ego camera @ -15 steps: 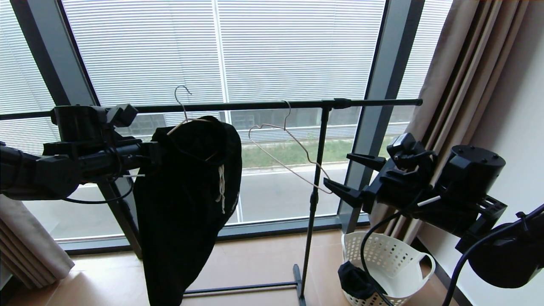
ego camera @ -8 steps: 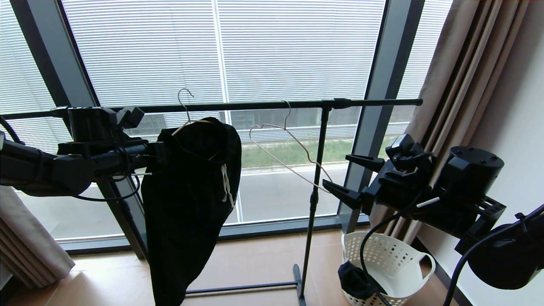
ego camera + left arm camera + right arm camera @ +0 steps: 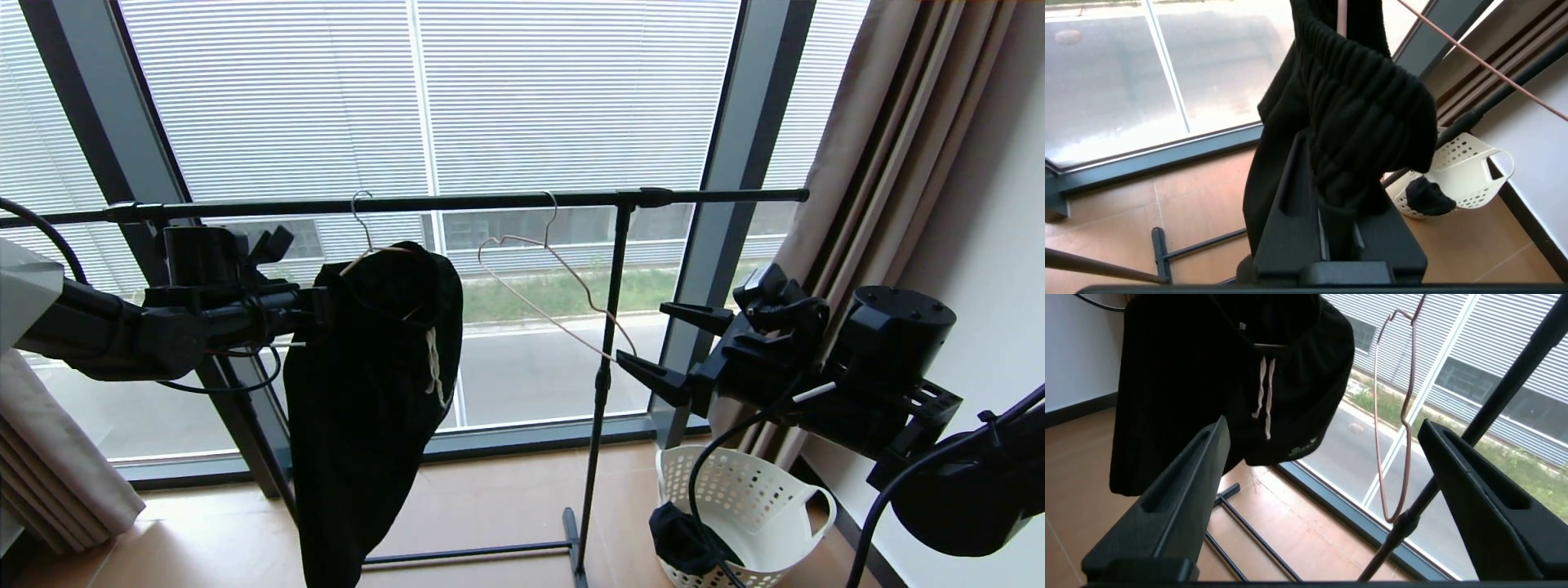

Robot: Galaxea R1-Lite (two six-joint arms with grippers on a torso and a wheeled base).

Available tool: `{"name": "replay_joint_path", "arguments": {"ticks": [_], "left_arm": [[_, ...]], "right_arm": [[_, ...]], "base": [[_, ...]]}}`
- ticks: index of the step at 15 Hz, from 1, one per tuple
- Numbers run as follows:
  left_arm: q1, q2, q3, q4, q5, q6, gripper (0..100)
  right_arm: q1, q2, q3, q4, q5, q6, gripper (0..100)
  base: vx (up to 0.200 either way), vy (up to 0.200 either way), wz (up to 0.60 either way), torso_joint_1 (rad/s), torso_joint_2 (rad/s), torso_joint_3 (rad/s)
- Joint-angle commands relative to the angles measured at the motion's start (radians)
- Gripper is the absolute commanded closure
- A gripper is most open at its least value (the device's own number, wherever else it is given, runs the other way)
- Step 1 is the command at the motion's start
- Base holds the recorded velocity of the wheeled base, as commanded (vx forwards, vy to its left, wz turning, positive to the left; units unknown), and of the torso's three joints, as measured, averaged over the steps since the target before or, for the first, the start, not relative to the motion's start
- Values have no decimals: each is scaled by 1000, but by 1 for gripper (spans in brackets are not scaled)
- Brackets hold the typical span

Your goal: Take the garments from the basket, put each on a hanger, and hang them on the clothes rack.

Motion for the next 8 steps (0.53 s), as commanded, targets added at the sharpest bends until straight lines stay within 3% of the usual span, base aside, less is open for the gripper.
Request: {"name": "replay_joint_path", "arguments": {"ticks": [1, 2, 5, 8], "left_arm": [[-2, 4, 5, 1, 0, 0, 100], [0, 4, 3, 2, 0, 0, 0], [-2, -8, 20, 1, 0, 4, 0], [-2, -123, 108, 2, -9, 10, 0]], "right_arm": [[2, 8, 0, 0, 2, 0, 0], [2, 8, 0, 0, 0, 0, 0], [3, 6, 2, -2, 2, -1, 0], [2, 0, 7, -2, 2, -3, 0]], "base": [[0, 0, 0, 0, 0, 0], [0, 0, 0, 0, 0, 0], [0, 0, 0, 0, 0, 0], [0, 0, 0, 0, 0, 0]]}}
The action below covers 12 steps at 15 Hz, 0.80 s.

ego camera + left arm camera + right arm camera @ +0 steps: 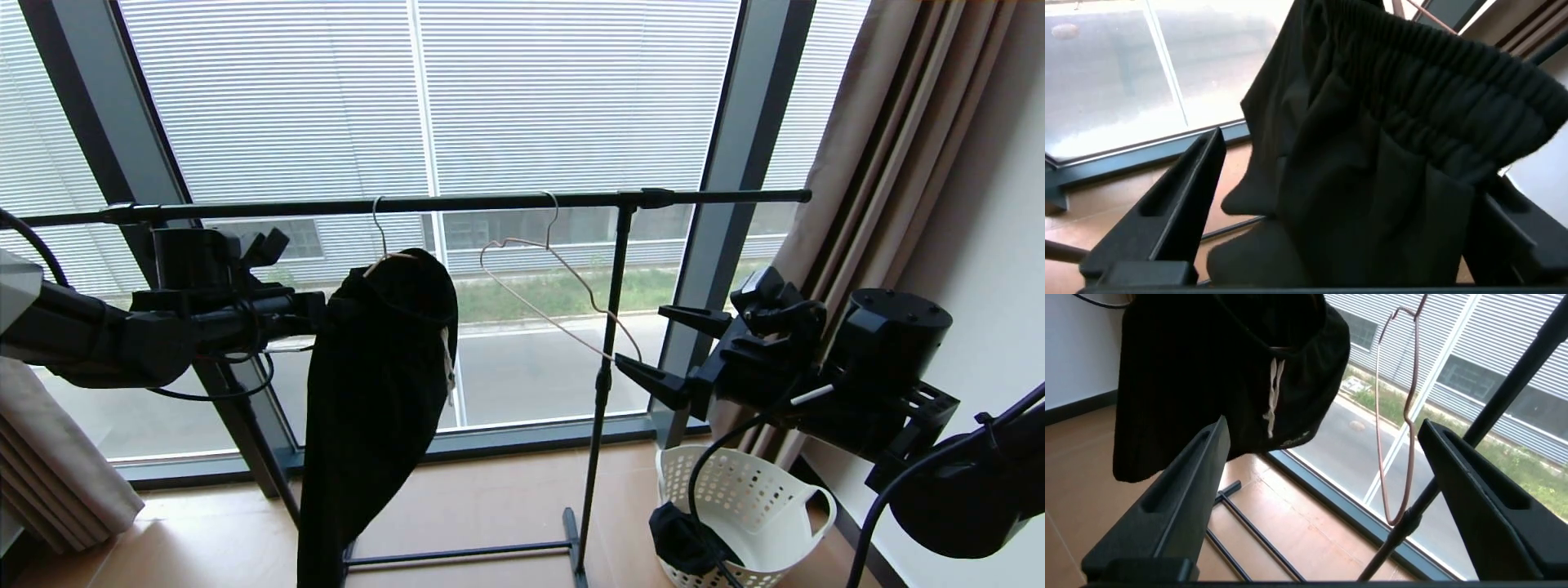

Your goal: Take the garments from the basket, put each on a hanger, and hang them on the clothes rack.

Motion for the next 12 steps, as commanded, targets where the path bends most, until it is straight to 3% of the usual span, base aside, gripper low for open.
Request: {"name": "replay_joint_path", "arguments": {"ticks": [1, 3, 5, 6, 8, 9, 11, 12], "left_arm": [[0, -191, 141, 6, -5, 46, 0], [1, -356, 307, 10, -7, 130, 0], [0, -395, 353, 10, -7, 146, 0], [0, -574, 533, 33, -7, 218, 0], [-8, -674, 588, 93, -7, 226, 0], [-26, -774, 611, 173, -5, 226, 0], [-31, -882, 638, 259, -7, 226, 0], [-37, -993, 683, 308, -5, 226, 0]], "right_arm": [[1, -38, 35, -3, -1, -2, 0], [13, -146, 138, -3, -2, -3, 0], [23, -183, 168, -3, -6, -3, 0], [58, -341, 332, 2, -81, -5, 0], [86, -416, 423, 3, -124, -5, 0], [98, -486, 484, 6, -162, -10, 0], [98, -566, 529, 31, -188, -11, 0], [99, -675, 543, 126, -234, -33, 0]], "base": [[0, 0, 0, 0, 0, 0], [0, 0, 0, 0, 0, 0], [0, 0, 0, 0, 0, 0], [0, 0, 0, 0, 0, 0], [0, 0, 0, 0, 0, 0], [0, 0, 0, 0, 0, 0], [0, 0, 0, 0, 0, 0], [0, 0, 0, 0, 0, 0]]}}
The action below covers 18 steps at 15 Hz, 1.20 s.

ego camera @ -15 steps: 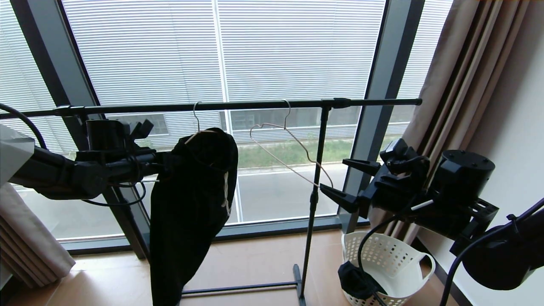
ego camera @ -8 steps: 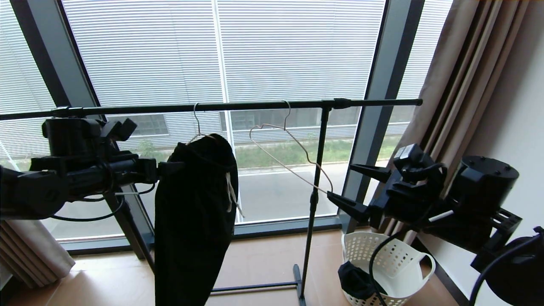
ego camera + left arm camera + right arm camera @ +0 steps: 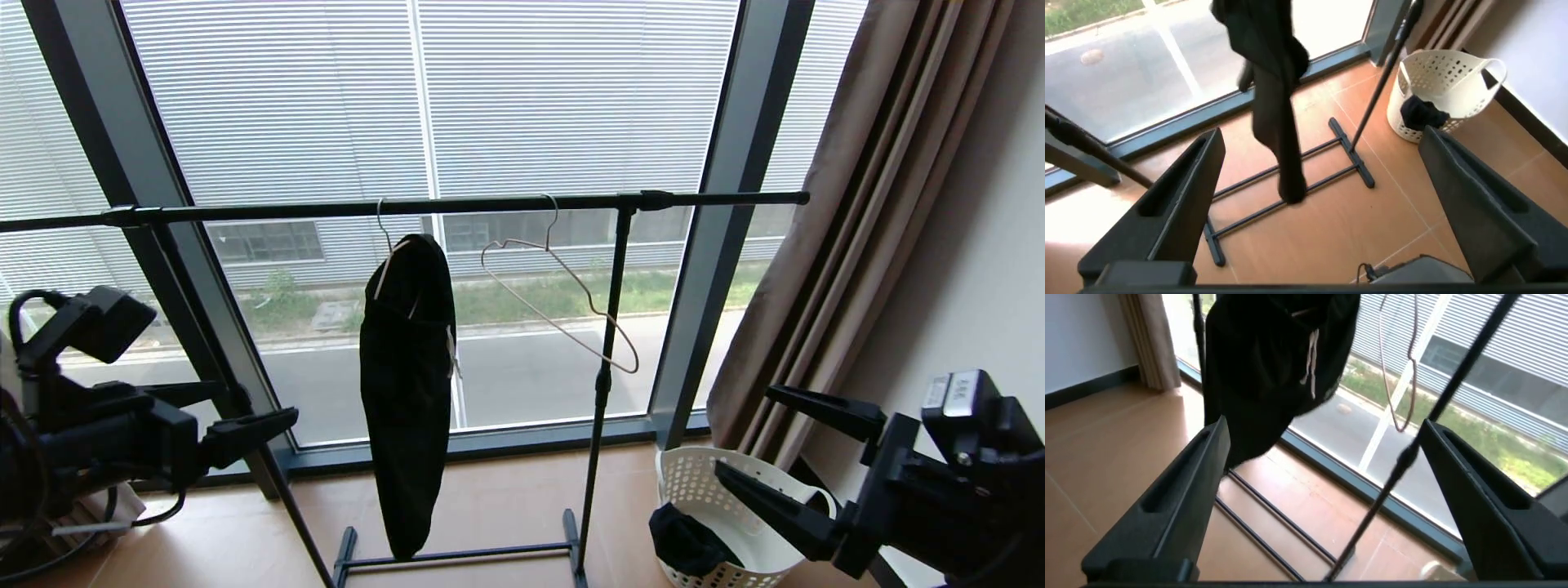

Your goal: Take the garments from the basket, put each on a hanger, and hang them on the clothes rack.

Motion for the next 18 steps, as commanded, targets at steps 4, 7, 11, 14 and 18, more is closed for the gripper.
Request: {"name": "replay_joint_path", "arguments": {"ticks": [4, 7, 11, 14, 18], "left_arm": [[-17, -504, 252, 89, 3, 4, 0], [-14, -682, 317, 94, 3, -4, 0], [-14, -802, 332, 210, 3, -4, 0], [-21, -871, 343, 295, 0, -31, 0], [-21, -872, 389, 293, 0, -51, 0]], "right_arm": [[18, -577, -17, 588, -143, -58, 0], [10, -831, -114, 983, -181, -56, 0], [-112, -1002, -85, 1127, -183, -56, 0], [-309, -1172, -1, 1208, -175, -56, 0], [-421, -1299, 79, 1210, -183, -53, 0]], "base": [[0, 0, 0, 0, 0, 0], [0, 0, 0, 0, 0, 0], [0, 0, 0, 0, 0, 0], [0, 0, 0, 0, 0, 0], [0, 0, 0, 0, 0, 0]]}}
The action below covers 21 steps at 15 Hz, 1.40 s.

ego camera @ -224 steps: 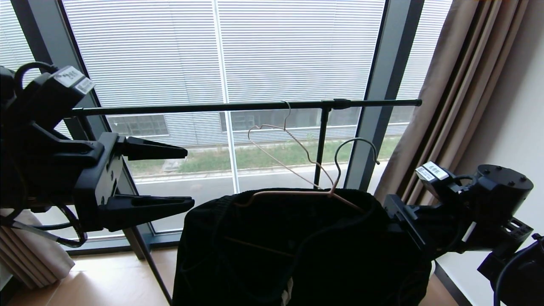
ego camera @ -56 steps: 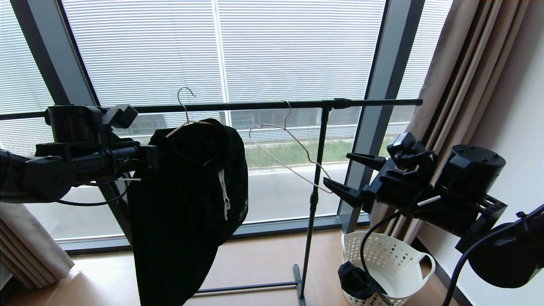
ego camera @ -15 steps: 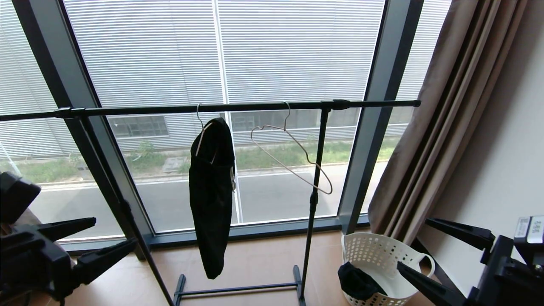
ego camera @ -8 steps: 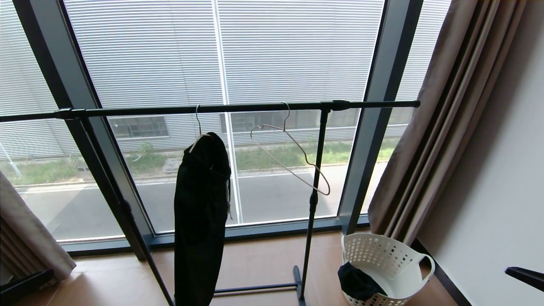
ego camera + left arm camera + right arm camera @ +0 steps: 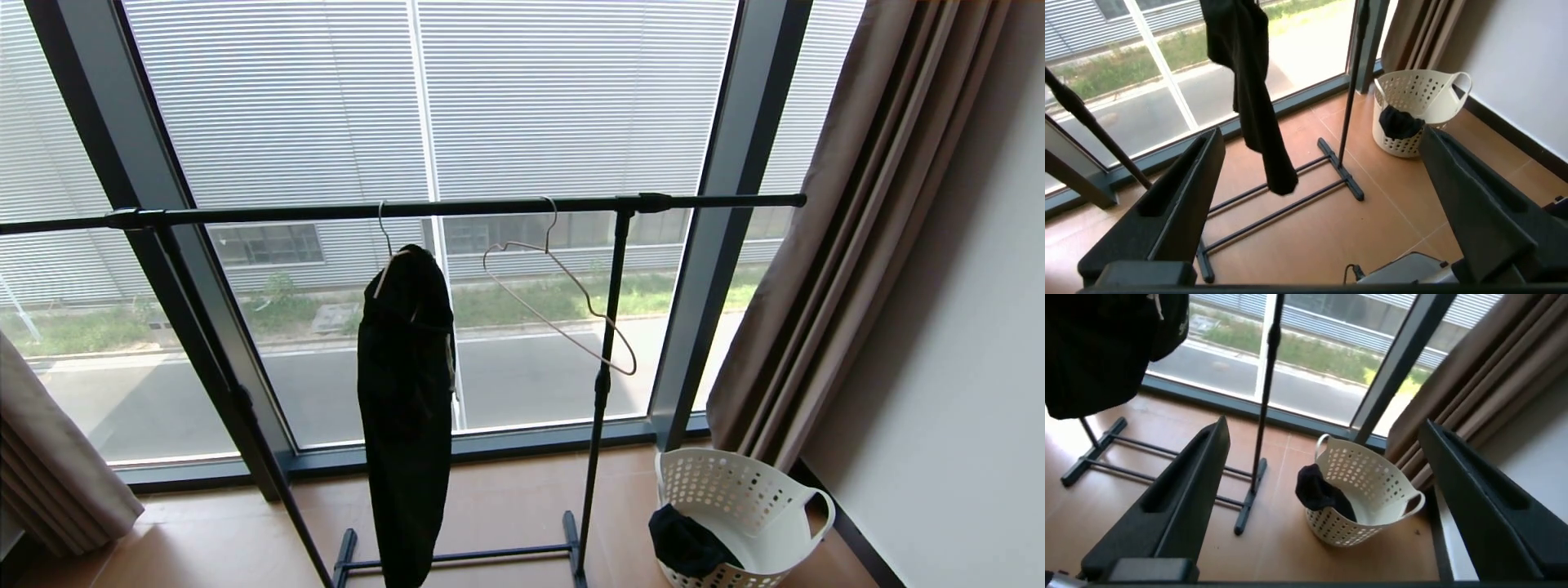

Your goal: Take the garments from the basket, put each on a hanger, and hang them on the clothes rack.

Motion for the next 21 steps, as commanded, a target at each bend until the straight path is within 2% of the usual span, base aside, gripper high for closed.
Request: {"name": "replay_joint_path", "arguments": {"ticks": [1, 2, 5, 7, 8, 10, 12, 15, 17, 18, 19, 21], "left_arm": [[0, -7, 23, -1, 0, 0, 0], [1, -9, 26, -1, 1, -3, 0], [4, -19, 41, -4, 4, -23, 0], [10, -38, 70, -10, 10, -25, 0], [10, -50, 81, -10, 10, -26, 0], [6, -154, 133, -10, 10, -25, 0], [12, -214, 133, -10, 10, -40, 0], [119, -293, 133, -12, 18, -43, 0], [136, -300, 132, -12, 43, -42, 0], [125, -297, 109, -21, 47, -69, 0], [66, -286, 99, -15, 49, -111, 0], [-25, -309, 106, 28, 50, -120, 0]], "right_arm": [[-97, -102, 20, -1, -2, 1, 0], [-129, -128, 20, -1, -2, 1, 0], [-135, -136, 36, -18, 5, 10, 0], [-93, -152, 36, -7, 91, 65, 0], [-86, -152, 36, -6, 100, 67, 0], [-78, -143, 36, -7, 102, 65, 0], [-78, -146, 36, -7, 103, 65, 0], [-86, -174, 36, -7, 102, 67, 0], [-89, -182, 36, -7, 102, 67, 0], [-89, -185, 36, -7, 103, 67, 0], [-89, -185, 36, -7, 102, 67, 0], [-92, -192, 36, -7, 102, 67, 0]], "base": [[0, 0, 0, 0, 0, 0], [0, 0, 0, 0, 0, 0], [0, 0, 0, 0, 0, 0], [0, 0, 0, 0, 0, 0], [0, 0, 0, 0, 0, 0], [0, 0, 0, 0, 0, 0], [0, 0, 0, 0, 0, 0], [0, 0, 0, 0, 0, 0], [0, 0, 0, 0, 0, 0], [0, 0, 0, 0, 0, 0], [0, 0, 0, 0, 0, 0], [0, 0, 0, 0, 0, 0]]}}
